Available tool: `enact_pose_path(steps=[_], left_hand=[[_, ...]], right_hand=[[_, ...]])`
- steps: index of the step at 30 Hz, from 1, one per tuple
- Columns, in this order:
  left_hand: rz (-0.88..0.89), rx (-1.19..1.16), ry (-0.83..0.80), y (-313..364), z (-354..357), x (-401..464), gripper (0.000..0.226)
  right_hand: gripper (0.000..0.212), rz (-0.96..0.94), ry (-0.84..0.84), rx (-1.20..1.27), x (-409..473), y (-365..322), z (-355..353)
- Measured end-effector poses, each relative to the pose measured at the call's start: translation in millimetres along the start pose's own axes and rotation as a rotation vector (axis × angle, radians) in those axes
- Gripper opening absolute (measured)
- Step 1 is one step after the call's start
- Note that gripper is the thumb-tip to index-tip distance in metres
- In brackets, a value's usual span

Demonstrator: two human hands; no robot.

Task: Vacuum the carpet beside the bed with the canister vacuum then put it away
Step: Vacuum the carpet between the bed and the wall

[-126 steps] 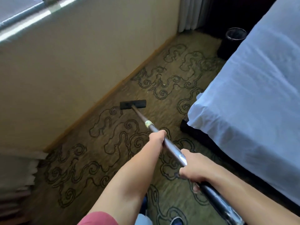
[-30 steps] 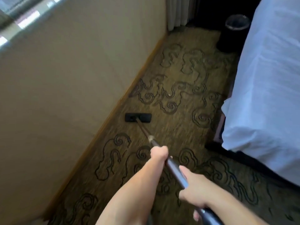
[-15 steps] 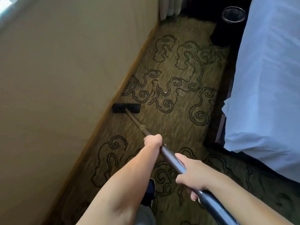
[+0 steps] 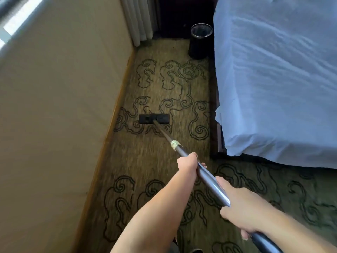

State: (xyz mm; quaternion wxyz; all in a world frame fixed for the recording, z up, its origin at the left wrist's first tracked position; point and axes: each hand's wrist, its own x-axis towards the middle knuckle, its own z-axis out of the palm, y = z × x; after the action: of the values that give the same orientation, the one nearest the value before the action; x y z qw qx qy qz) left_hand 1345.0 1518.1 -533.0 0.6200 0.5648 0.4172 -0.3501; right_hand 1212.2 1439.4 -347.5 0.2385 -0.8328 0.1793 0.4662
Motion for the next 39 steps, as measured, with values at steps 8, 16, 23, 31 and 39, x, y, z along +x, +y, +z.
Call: enact_pose_path(steps=[8, 16, 23, 31, 39], left_hand=[[0.008, 0.153, -0.049, -27.5, 15.2, -25.5, 0.047], [0.066, 0.245, -0.041, -6.0, 25.9, 22.2, 0.044], [-0.009, 0.299, -0.059, 19.9, 42.2, 66.3, 0.048], [-0.025, 0.342, -0.028, 41.2, 40.0, 109.6, 0.054], [0.037, 0.418, 0.03, 105.8, 48.0, 163.2, 0.049]], right_hand=[[0.086, 0.062, 0.032, 0.05, -19.0, 30.4, 22.6], [0.084, 0.07, 0.08, 0.017, 35.4, 24.7, 17.0], [0.086, 0.112, 0.035, 0.125, 84.4, 10.1, -5.4], [0.09, 0.151, -0.064, 0.272, 121.0, -8.1, -26.3], [0.087, 0.08, -0.009, 0.388, 180.0, -41.6, -56.9]])
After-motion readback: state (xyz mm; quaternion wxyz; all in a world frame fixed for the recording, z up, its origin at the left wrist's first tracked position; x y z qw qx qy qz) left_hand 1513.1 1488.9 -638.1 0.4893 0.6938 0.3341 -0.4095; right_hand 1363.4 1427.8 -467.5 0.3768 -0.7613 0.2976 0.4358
